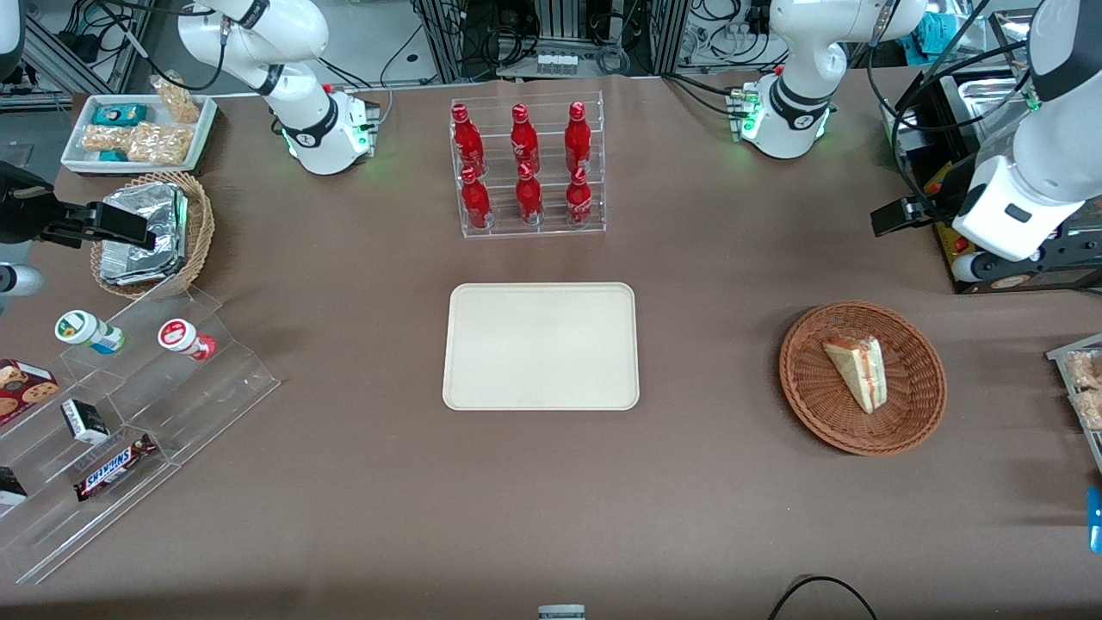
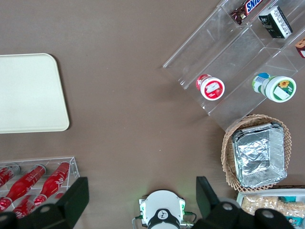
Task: Place sandwich from basket to tray
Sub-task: 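Move the left gripper over the sandwich in the wicker basket, then lower the open left gripper around the sandwich and close it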
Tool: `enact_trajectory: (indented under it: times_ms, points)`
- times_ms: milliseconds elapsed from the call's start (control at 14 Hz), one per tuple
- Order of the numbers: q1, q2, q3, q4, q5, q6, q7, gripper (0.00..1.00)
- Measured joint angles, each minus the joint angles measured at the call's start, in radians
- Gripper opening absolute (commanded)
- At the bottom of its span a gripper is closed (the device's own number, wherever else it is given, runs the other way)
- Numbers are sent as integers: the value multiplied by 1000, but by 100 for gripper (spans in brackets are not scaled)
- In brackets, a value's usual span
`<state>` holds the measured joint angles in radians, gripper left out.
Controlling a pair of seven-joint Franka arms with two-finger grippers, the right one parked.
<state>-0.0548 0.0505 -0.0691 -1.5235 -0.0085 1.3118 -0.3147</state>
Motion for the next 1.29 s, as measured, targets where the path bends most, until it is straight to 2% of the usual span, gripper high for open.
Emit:
enact_trajectory:
  times_ms: [500,786,929,1286]
  points:
    - [1,15,1,1,2,-6,0,100]
    - [22,106,12,-23,26,14,-21,100]
    - [40,154,16,-60,28,110,-21,100]
    - [60,179,18,-304,29,496,-61,100]
